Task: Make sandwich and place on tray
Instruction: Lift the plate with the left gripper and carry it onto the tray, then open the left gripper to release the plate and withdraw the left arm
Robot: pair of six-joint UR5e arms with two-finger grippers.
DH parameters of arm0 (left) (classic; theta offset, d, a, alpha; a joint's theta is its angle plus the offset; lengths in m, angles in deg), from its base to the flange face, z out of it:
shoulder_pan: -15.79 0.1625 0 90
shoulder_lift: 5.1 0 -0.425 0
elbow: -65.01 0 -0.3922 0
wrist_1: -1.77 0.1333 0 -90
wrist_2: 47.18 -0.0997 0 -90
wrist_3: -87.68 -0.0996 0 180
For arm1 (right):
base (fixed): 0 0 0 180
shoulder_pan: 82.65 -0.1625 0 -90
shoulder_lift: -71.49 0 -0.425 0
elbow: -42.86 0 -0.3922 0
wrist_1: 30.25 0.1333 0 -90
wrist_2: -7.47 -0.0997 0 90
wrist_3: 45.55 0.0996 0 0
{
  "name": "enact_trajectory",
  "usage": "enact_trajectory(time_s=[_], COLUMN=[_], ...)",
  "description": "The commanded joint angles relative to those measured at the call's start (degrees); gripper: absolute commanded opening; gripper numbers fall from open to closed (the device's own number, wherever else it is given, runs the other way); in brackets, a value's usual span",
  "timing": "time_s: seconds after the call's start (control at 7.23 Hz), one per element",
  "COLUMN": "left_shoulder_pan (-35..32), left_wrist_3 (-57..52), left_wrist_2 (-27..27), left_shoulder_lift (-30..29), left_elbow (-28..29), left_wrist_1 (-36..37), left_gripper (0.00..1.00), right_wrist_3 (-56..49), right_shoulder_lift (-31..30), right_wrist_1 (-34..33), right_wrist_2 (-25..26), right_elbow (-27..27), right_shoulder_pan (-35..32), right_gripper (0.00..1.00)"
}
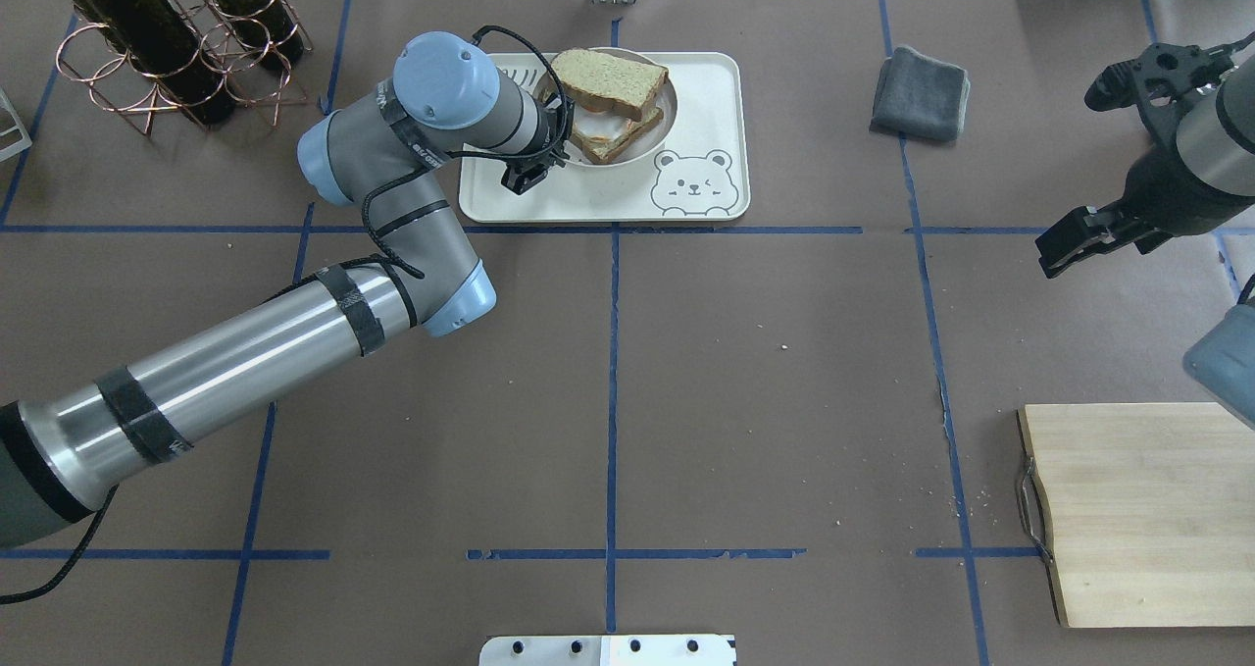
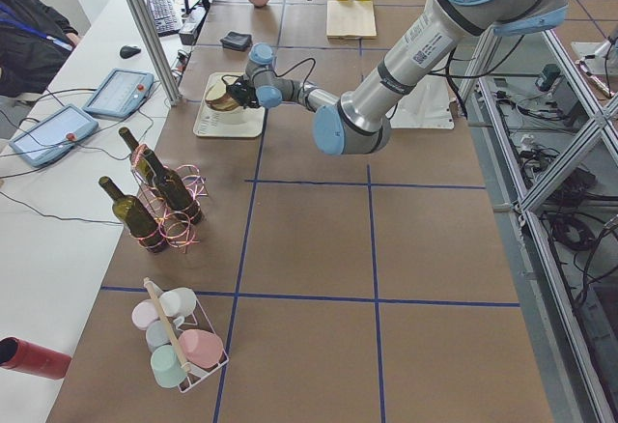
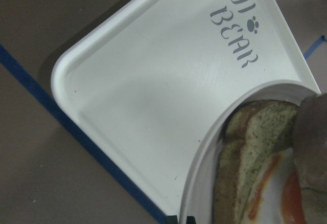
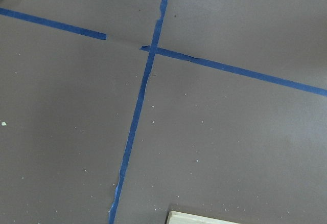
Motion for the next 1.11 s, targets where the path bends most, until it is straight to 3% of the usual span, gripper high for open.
enact_trajectory(time_s=[0.0, 0.14, 0.55, 0.97], left_shoulder_pan=[0.1, 0.1, -0.1, -0.5], left_wrist_3=[-0.6, -2.0, -6.0, -18.0], left_wrist_2=[0.0, 0.1, 3.0, 4.2], left_shoulder_lift=[0.0, 0.3, 4.5, 19.4], left_elbow=[0.1, -0.5, -8.0, -34.6], left_wrist_1=[-0.2, 0.1, 1.7, 12.3], left_gripper=[0.31, 0.99, 1.0, 1.0], right_wrist_3=[0.0, 0.0, 0.1, -1.0], right_shoulder_lift=[0.0, 0.0, 0.1, -2.0], right_wrist_1=[0.0, 0.0, 0.0, -0.3], right_wrist_2=[-0.2, -0.1, -0.2, -0.6], right_elbow=[0.0, 0.0, 0.0, 0.1], right_shoulder_pan=[0.0, 0.0, -0.1, -3.2], right_gripper=[1.0, 1.0, 1.0, 1.0])
